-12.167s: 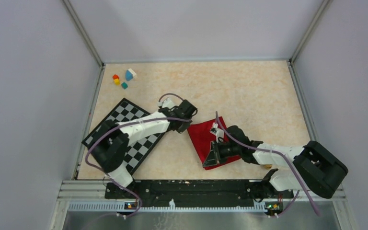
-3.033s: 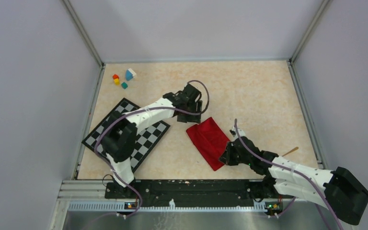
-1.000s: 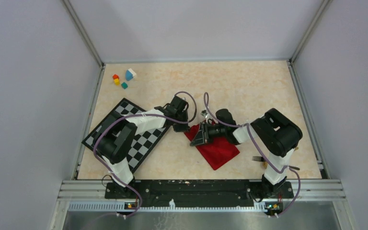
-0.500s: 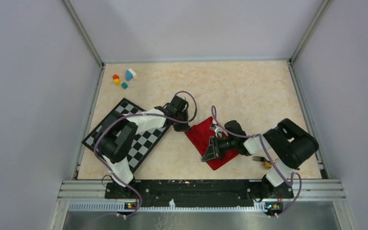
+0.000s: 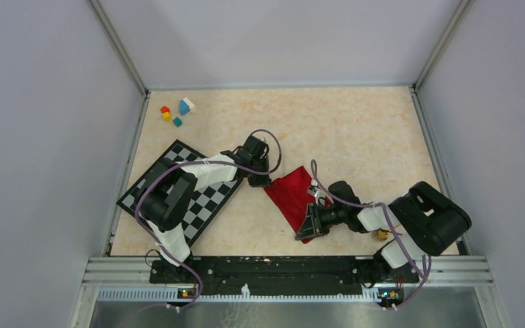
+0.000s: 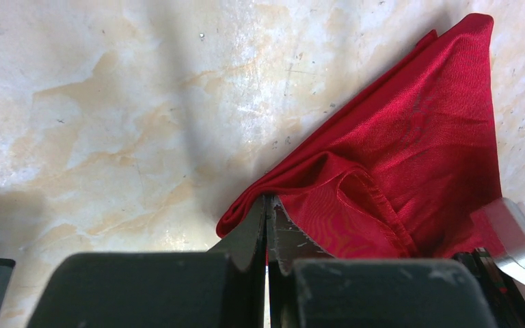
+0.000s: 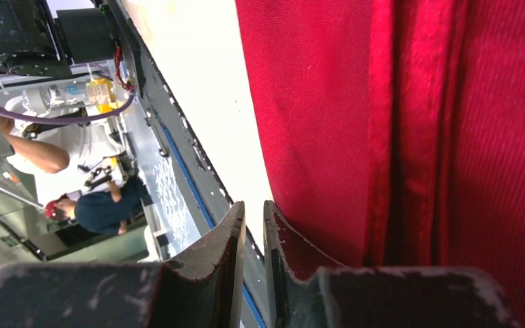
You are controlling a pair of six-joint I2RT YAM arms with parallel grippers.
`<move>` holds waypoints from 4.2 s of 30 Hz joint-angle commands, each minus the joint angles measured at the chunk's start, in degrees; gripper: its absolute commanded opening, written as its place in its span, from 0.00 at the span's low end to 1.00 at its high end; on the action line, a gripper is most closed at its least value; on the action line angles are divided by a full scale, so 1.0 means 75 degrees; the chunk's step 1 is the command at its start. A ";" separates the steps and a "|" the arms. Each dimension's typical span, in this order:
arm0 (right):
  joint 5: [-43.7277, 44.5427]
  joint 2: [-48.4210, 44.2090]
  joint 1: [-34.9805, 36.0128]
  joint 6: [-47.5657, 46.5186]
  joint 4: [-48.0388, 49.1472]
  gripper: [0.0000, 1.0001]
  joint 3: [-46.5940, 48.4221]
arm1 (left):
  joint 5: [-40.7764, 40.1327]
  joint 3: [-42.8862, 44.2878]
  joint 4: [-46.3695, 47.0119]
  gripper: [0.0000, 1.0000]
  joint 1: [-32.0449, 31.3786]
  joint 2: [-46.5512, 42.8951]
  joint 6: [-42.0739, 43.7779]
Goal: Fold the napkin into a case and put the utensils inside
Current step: Smooth out the 2/3-rectangle-folded napkin at the center of the board, then move the 2/3-rectangle-folded napkin to the center of the board, then pick up the 2/3-rectangle-folded napkin at the center of the board.
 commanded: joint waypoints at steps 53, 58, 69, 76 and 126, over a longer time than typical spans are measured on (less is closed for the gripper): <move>0.1840 -0.1617 -0.2524 -0.0982 -0.3797 0.21 0.1088 | 0.0699 0.0161 -0.1639 0.93 -0.1656 -0.3062 0.1133; 0.2579 -0.3362 -0.2415 -0.0276 -0.4600 0.37 0.0841 | -0.0275 0.0322 -0.1164 0.92 -0.2750 -0.2416 0.0552; 0.4444 -0.4234 -0.4986 -0.0705 -0.6863 0.80 0.1542 | -0.3188 0.4689 -0.4483 0.76 -0.4520 0.1965 0.0023; 0.4403 -0.4199 -0.5106 -0.0874 -0.6601 0.79 0.1592 | -0.3746 0.6042 -0.5249 0.67 -0.4667 0.3171 -0.0280; 0.0821 0.1681 -0.3091 0.1826 0.1993 0.60 0.1389 | -0.3561 0.3832 -0.4175 0.00 -0.4539 0.1245 -0.0305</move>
